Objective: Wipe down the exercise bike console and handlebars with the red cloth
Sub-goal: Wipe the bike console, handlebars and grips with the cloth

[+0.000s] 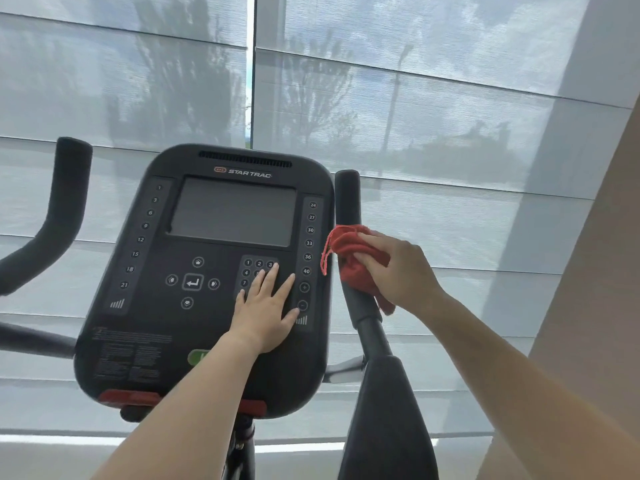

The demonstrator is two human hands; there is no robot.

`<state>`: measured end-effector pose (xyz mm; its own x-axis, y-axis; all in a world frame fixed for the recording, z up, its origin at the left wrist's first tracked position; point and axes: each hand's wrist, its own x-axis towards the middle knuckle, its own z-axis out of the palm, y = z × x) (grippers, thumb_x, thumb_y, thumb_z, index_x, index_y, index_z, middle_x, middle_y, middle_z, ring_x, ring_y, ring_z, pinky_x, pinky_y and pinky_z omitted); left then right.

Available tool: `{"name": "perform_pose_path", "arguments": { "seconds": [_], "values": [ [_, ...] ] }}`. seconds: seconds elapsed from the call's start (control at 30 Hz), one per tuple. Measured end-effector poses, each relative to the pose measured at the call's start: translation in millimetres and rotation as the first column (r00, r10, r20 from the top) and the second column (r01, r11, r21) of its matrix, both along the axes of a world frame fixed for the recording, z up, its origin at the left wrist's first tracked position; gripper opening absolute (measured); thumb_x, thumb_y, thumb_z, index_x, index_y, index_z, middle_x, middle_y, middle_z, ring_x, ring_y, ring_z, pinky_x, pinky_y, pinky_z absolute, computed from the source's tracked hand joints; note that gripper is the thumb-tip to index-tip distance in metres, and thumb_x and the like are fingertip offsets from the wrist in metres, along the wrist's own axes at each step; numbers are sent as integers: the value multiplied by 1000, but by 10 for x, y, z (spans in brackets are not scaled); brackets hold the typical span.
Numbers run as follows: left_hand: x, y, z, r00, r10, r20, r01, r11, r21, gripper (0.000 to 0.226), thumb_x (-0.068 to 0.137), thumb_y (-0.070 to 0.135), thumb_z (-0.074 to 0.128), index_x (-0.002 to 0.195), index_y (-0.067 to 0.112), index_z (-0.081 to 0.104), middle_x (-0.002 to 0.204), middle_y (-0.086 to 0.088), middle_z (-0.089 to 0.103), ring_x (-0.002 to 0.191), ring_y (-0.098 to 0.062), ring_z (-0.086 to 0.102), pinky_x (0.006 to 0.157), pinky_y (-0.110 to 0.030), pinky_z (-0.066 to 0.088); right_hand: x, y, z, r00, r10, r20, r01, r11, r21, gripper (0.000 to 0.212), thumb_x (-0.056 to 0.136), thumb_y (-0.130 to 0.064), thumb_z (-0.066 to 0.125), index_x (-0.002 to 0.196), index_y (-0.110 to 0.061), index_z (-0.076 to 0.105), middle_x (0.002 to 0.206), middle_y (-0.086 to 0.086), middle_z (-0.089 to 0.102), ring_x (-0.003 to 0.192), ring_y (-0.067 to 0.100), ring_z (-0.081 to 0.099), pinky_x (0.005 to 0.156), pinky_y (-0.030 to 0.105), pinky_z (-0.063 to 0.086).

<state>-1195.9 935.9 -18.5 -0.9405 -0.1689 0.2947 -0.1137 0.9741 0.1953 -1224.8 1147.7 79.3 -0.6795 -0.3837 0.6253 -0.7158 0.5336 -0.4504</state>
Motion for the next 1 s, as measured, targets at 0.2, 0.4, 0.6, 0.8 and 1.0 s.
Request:
{"name": "perform_pose_path", "arguments": {
  "seconds": [0.2, 0.4, 0.6, 0.8, 1.0],
  "values": [
    [-14, 10, -13, 1000, 4, -6, -4, 1000, 0, 64, 96, 49, 33, 150, 35, 2, 158, 4, -16, 146, -19, -12, 117, -48, 7, 158, 27, -168, 996, 18, 92, -27, 995, 100, 48, 87, -45, 56, 131, -27, 53, 130, -22, 50, 115, 1, 49, 100, 20, 37],
    [-3, 3, -10, 1000, -3, 5, 3, 1000, -5, 64, 97, 49, 31, 150, 35, 0, 158, 3, -17, 145, -20, -13, 118, -49, 6, 204, 191, -58, 979, 56, 195, -80, 990, 117, 27, 84, -41, 63, 110, -39, 65, 108, -25, 61, 99, -6, 55, 84, 7, 36],
    [-19, 11, -15, 1000, 8, -2, -8, 1000, -18, 64, 96, 50, 32, 150, 36, -1, 158, 3, -17, 145, -20, -13, 117, -49, 7, 402, 233, -171, 980, 114, 163, -139, 978, 156, 32, 83, -45, 61, 114, -41, 62, 104, -41, 55, 98, -12, 53, 84, 9, 42],
    [-22, 5, -24, 1000, 9, -6, -9, 1000, -11, 64, 96, 50, 33, 150, 36, 0, 158, 3, -17, 145, -20, -13, 117, -51, 7, 602, 448, -250, 969, 122, 212, -166, 965, 202, 30, 81, -45, 64, 111, -46, 62, 98, -42, 57, 95, -14, 55, 77, 7, 45],
    [-23, 18, -27, 1000, 8, -12, -8, 1000, 16, 64, 96, 49, 34, 150, 36, 3, 158, 4, -16, 145, -19, -12, 117, -51, 7, 563, 326, -323, 981, 64, 184, -62, 998, -16, 29, 80, -32, 70, 106, -43, 67, 105, -36, 58, 101, -14, 53, 86, -2, 32]
  ]
}}
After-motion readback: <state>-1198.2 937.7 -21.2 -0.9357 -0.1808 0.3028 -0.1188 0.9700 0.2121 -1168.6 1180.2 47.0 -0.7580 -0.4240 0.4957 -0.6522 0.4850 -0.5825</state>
